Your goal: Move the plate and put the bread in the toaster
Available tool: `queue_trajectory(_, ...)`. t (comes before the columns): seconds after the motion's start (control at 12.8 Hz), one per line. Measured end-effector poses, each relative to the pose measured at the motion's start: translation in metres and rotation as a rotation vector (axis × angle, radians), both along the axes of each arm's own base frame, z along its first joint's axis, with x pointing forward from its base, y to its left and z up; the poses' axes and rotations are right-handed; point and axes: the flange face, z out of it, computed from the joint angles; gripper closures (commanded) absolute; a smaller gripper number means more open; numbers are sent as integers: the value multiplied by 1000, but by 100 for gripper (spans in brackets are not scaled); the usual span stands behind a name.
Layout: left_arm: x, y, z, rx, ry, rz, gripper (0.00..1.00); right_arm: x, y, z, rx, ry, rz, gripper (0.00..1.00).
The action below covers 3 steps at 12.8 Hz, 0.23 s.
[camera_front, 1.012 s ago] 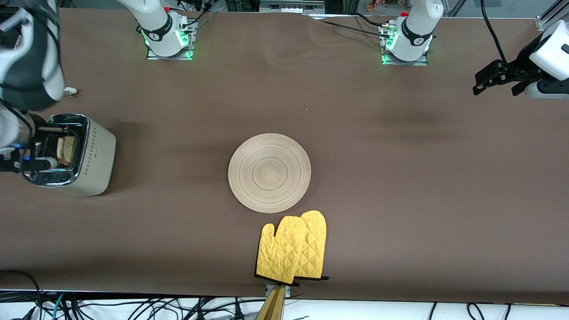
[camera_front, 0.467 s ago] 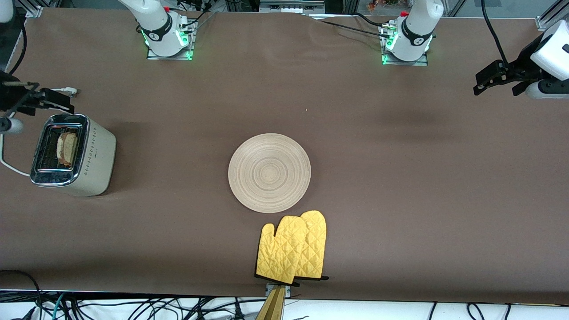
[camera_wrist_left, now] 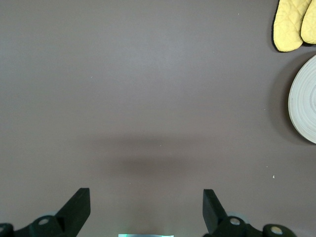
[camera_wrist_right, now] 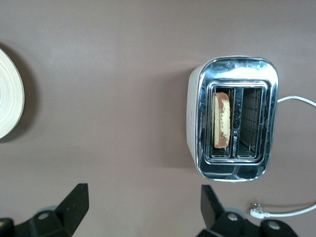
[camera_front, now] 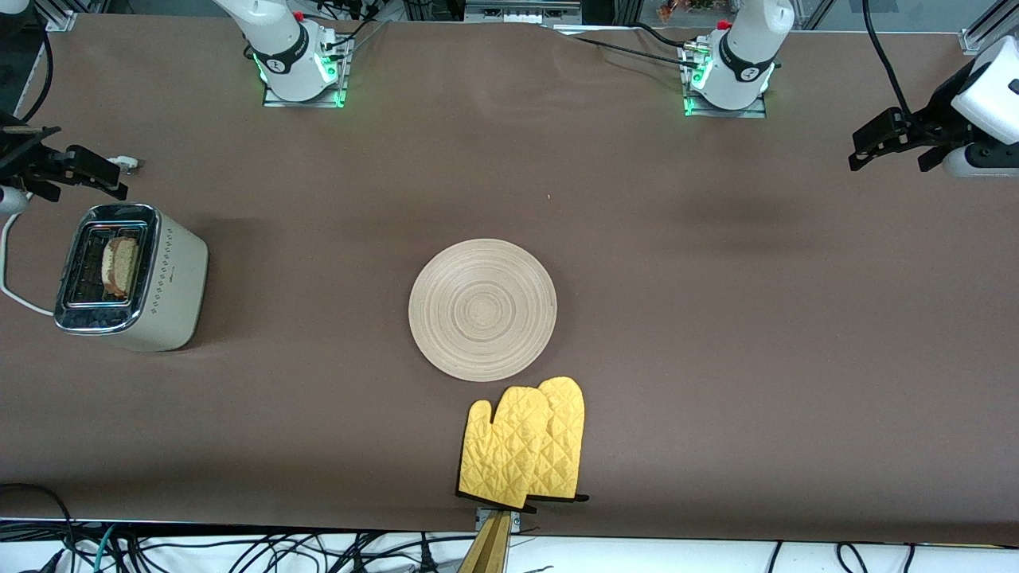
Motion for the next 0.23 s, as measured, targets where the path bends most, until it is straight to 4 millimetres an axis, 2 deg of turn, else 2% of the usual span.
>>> queue_trajectory(0.23,0,0,0,0,0,0,0,-5,-6,-1,3,29,-11,0)
